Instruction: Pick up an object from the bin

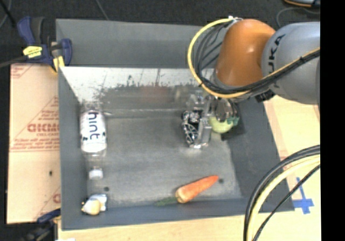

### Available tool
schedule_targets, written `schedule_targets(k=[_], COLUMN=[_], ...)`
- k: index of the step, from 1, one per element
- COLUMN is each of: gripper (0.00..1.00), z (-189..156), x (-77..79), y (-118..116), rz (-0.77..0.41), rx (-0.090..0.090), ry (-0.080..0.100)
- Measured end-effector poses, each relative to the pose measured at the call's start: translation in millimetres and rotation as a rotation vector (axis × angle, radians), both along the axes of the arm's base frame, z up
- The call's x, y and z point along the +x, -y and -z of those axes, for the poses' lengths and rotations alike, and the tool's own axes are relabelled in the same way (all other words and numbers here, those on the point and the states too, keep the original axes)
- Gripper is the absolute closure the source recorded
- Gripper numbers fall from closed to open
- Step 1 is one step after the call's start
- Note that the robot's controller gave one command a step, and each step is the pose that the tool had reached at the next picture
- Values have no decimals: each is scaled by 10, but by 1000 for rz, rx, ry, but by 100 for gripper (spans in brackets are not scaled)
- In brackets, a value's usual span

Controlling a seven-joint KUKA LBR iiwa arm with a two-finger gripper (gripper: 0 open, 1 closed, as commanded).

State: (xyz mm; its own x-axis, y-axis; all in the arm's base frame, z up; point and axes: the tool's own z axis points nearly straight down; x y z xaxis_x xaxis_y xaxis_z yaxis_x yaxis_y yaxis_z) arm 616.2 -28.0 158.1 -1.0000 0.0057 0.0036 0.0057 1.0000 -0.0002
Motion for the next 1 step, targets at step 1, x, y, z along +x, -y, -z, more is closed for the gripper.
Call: schedule_targets(k=[1], gripper=[0], z=[-50], x=[15], y=[1], rz=[0], rx=[0], ry=[8])
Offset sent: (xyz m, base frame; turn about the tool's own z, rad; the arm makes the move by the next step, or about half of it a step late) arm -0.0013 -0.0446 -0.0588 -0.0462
